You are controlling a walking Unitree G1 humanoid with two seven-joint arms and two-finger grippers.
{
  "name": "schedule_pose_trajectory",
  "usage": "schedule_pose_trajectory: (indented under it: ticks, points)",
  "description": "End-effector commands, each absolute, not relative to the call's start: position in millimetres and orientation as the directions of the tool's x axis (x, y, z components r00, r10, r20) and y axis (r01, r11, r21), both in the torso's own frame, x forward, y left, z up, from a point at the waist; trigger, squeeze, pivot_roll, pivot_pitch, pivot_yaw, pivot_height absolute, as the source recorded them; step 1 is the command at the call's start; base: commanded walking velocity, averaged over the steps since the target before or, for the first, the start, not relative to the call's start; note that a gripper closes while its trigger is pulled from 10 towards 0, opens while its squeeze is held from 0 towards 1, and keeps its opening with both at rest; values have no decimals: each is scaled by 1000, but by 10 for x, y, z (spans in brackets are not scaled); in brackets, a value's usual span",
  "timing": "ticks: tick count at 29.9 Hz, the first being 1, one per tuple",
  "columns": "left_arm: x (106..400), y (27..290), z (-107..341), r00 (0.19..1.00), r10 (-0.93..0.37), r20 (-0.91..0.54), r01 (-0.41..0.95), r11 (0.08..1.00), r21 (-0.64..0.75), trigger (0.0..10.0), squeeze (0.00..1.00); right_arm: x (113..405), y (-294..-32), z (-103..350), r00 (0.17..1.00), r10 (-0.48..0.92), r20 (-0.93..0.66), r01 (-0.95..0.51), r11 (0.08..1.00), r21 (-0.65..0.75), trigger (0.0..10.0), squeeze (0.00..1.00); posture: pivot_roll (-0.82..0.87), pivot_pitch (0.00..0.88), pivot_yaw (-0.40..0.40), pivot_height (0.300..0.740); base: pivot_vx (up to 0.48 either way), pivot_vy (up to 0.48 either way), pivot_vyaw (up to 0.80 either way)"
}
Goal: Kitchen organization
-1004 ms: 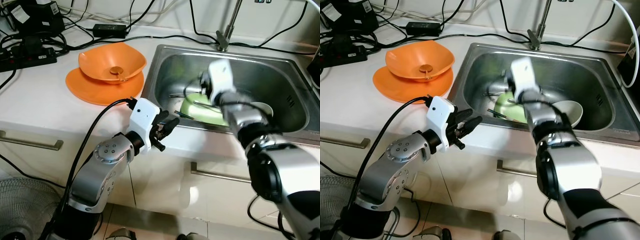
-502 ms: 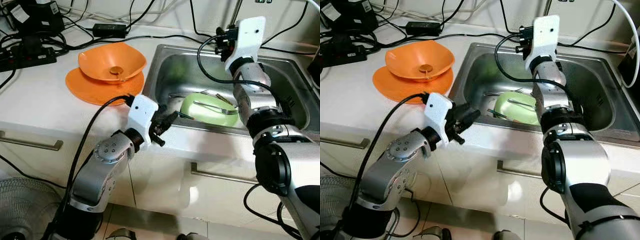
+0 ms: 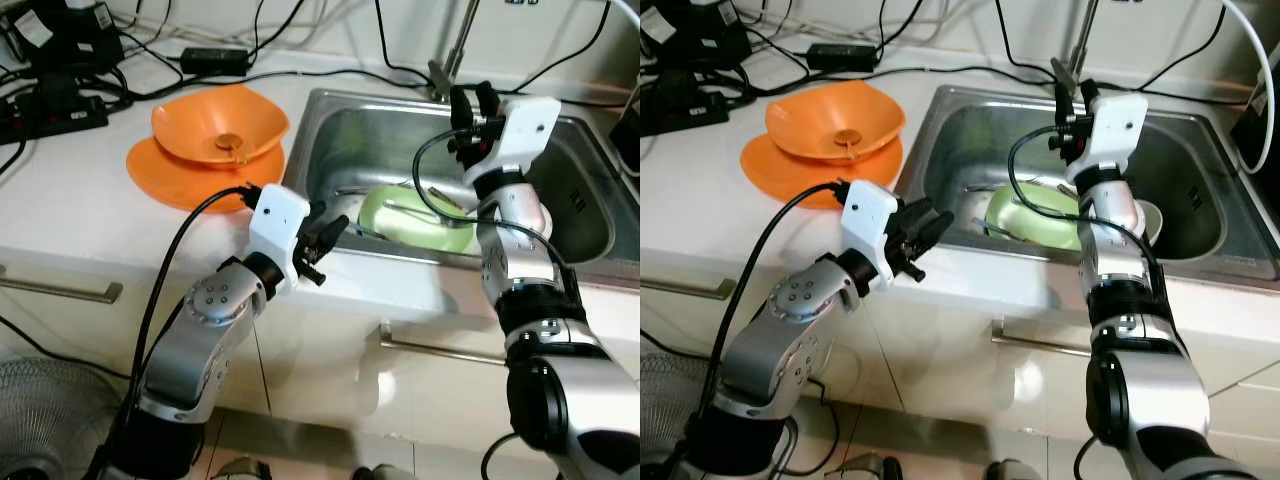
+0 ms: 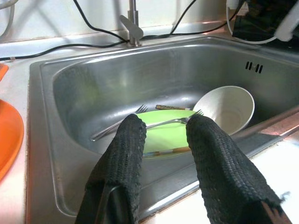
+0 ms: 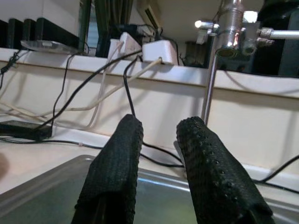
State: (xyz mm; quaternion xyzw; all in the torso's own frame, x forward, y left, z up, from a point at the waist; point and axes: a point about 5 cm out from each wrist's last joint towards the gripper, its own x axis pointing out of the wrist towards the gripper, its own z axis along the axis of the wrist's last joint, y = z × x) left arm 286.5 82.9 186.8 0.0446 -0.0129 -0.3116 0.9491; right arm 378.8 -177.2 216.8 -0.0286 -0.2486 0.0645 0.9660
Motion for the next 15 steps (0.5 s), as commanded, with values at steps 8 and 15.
schedule_pose_trajectory:
  ticks: [8, 15]
  points:
    - [2857, 878, 1867, 821, -571, 8, 568, 817, 97, 10000, 0, 3549, -1780, 1956, 874, 111, 474, -104, 994, -41, 10000, 0, -12, 101, -27, 740, 0, 0, 0]
    - [2861, 874, 1860, 830, -558, 25, 554, 828, 89, 10000, 0, 3428, -1682, 1837, 888, 89, 451, -106, 994, 13, 10000, 0, -15, 105, -23, 740, 0, 0, 0]
